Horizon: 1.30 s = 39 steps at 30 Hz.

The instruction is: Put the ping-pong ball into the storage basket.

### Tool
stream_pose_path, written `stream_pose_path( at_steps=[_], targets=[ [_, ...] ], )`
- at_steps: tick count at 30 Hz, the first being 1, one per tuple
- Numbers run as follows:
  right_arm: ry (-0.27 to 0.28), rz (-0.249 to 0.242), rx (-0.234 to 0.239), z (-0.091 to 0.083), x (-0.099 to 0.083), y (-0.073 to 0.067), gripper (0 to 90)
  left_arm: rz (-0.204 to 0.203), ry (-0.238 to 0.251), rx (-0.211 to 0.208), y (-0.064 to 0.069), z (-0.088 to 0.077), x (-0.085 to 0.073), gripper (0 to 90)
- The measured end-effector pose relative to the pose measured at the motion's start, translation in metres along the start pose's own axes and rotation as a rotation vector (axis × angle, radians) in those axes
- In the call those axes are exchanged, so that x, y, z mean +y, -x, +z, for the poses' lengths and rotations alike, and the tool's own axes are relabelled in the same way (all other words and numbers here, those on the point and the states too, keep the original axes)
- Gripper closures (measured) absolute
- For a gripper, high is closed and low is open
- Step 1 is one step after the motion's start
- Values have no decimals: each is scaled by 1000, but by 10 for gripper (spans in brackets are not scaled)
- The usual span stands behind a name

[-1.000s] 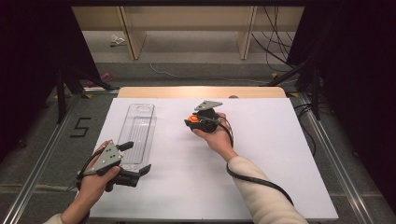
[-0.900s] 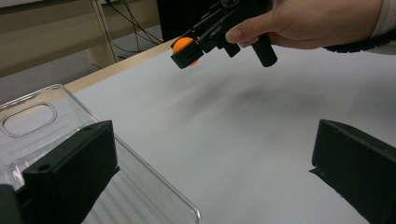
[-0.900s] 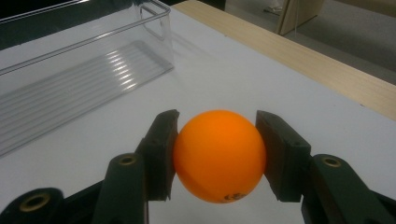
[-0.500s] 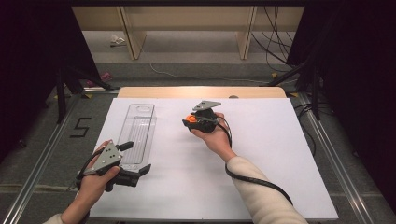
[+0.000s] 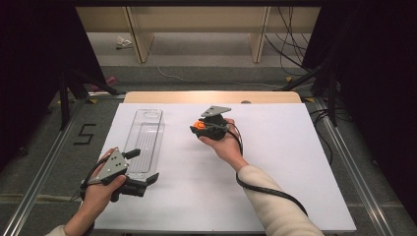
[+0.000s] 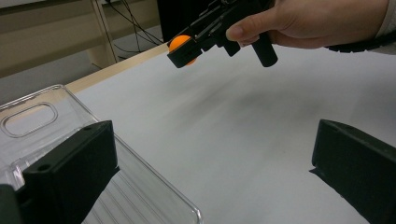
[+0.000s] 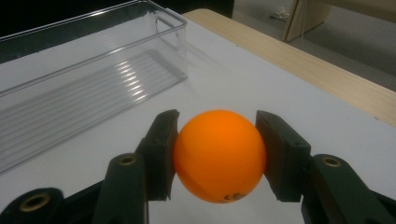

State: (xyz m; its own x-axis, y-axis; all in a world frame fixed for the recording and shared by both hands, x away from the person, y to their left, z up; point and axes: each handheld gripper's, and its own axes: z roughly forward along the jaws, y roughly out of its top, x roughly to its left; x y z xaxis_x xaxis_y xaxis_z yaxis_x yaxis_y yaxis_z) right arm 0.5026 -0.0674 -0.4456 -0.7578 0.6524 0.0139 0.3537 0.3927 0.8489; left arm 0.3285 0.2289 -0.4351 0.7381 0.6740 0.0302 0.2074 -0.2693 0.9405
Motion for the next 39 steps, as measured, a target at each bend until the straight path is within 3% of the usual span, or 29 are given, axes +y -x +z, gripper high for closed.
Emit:
stream_pose_path(
  at_steps=[39],
  targets=[
    [14,-26,32,1,7,-13,515,2,0,-2,0,0,0,0]
  ],
)
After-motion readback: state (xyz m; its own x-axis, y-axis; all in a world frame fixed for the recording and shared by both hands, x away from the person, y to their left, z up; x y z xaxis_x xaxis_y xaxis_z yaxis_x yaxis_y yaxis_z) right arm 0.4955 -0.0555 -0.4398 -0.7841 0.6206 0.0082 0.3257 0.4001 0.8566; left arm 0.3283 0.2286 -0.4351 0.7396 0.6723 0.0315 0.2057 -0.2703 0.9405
